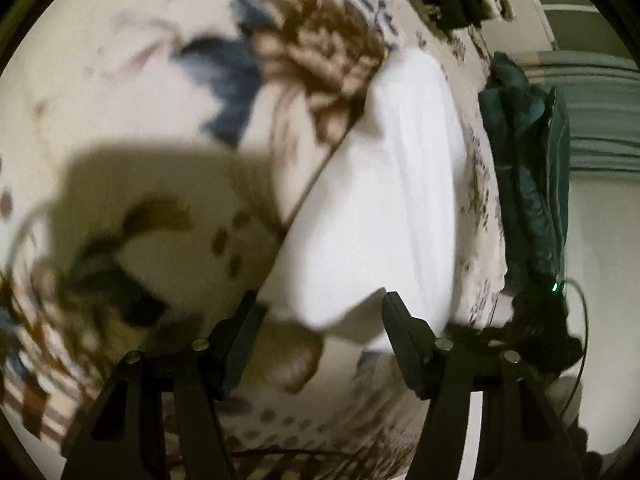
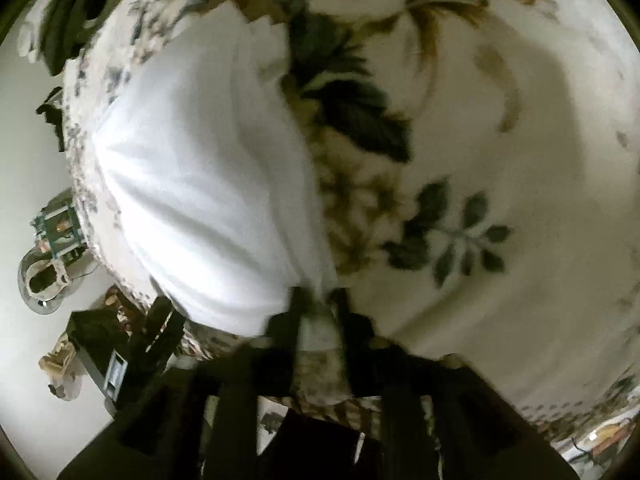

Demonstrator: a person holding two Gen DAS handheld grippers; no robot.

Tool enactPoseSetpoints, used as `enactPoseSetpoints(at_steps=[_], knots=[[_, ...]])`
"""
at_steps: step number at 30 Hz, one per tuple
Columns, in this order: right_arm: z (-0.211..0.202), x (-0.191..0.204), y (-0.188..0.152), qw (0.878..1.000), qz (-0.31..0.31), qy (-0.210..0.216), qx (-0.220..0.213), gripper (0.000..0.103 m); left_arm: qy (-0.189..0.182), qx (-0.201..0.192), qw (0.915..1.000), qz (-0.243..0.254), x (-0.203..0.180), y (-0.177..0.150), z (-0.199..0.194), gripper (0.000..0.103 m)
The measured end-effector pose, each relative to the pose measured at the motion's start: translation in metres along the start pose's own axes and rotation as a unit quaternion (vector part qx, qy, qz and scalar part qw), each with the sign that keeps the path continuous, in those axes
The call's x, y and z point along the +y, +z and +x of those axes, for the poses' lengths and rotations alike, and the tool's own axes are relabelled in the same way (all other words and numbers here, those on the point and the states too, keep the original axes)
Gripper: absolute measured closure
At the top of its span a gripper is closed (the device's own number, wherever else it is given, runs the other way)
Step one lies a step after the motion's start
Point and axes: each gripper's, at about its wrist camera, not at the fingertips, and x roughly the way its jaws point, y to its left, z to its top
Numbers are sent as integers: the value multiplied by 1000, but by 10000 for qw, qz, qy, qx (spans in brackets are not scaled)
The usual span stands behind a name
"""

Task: Fold small clothes

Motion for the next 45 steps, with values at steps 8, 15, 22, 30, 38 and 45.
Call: enactPoseSetpoints(at_steps=[8,15,22,30,38,45], knots=[[-41,1,68,9926,-50,709,-983,41,351,-99,9989,290,-14,6,-35,45],[-26,43,144,9903,-451,964,-893,41,-26,-522,9963,680,-57,115,-10,41],[-32,62,149,9839,-461,826,-1516,103,-274,-366,9964,718,-83,178,45,94],[-47,17,137,9860,-6,1313,-1032,87,-78,-321,9977,593,-72,178,29,61],[17,-24,89,9741,-20,2254,147,32,-817,53,9962,296,-29,127,14,35],[61,-4,79,9479,-218,3152,395,32,-1160,484,9908,502,-42,110,52,37]])
